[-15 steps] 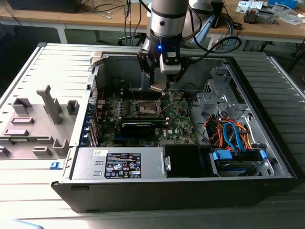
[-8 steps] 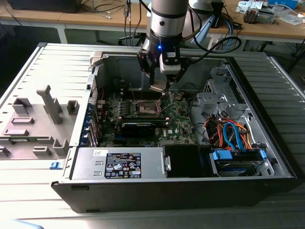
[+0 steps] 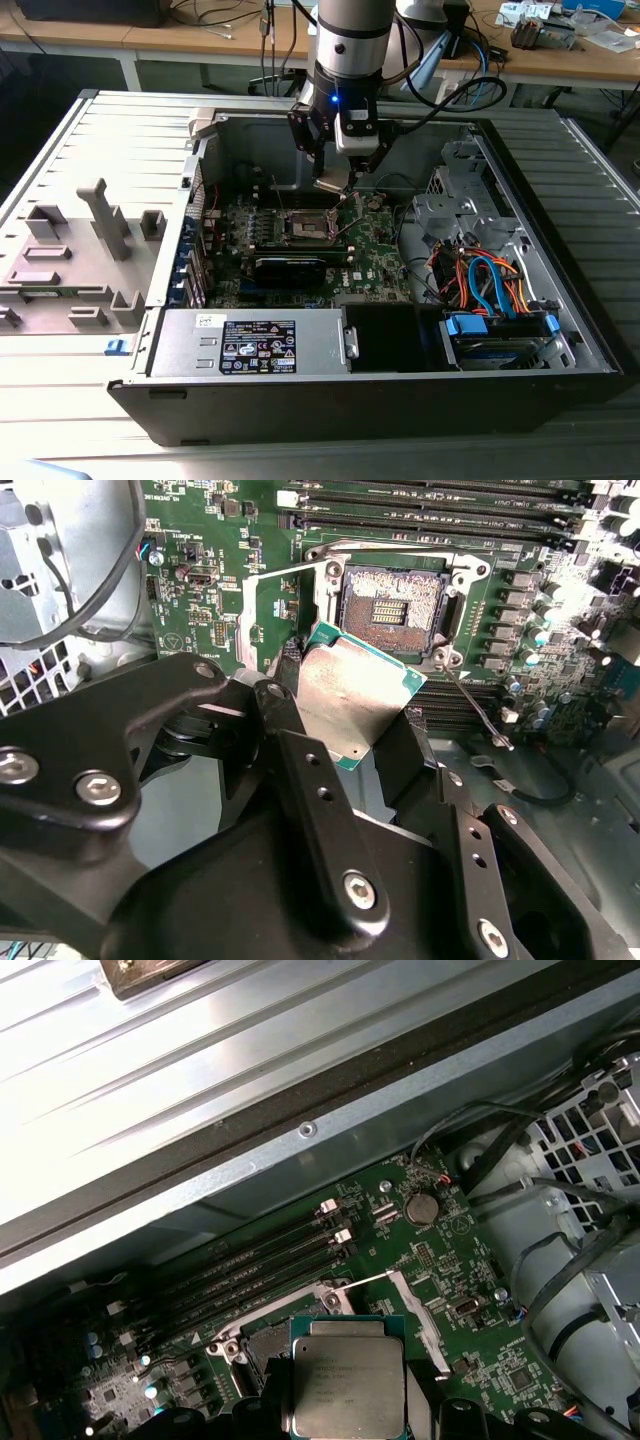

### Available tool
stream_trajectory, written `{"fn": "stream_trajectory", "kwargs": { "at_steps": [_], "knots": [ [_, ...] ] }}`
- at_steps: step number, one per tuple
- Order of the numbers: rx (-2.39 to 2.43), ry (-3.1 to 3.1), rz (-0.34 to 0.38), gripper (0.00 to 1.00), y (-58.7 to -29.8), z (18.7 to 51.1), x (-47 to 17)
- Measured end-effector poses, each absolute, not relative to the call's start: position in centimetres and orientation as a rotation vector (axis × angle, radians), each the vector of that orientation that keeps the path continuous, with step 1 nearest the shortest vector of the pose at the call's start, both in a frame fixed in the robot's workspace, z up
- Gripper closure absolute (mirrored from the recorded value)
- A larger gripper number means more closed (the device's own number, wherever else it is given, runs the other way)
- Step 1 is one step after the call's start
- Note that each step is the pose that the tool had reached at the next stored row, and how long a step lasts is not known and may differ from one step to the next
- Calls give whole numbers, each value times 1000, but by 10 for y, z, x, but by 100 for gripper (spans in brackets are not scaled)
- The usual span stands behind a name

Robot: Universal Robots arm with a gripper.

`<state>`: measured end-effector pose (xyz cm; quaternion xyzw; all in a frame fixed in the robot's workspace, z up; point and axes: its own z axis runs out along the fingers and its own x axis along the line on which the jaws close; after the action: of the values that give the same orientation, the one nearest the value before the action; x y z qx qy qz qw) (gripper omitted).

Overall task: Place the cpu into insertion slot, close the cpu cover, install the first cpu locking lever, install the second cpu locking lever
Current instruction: 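Place the cpu into insertion slot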

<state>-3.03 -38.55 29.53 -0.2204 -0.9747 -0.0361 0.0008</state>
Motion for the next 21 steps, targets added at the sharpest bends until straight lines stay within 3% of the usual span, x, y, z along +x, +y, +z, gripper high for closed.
{"fn": "stream_trajectory", "kwargs": {
  "at_steps": [21],
  "knots": [
    [-719, -3055, -114, 46, -386, 295, -30]
  ]
}}
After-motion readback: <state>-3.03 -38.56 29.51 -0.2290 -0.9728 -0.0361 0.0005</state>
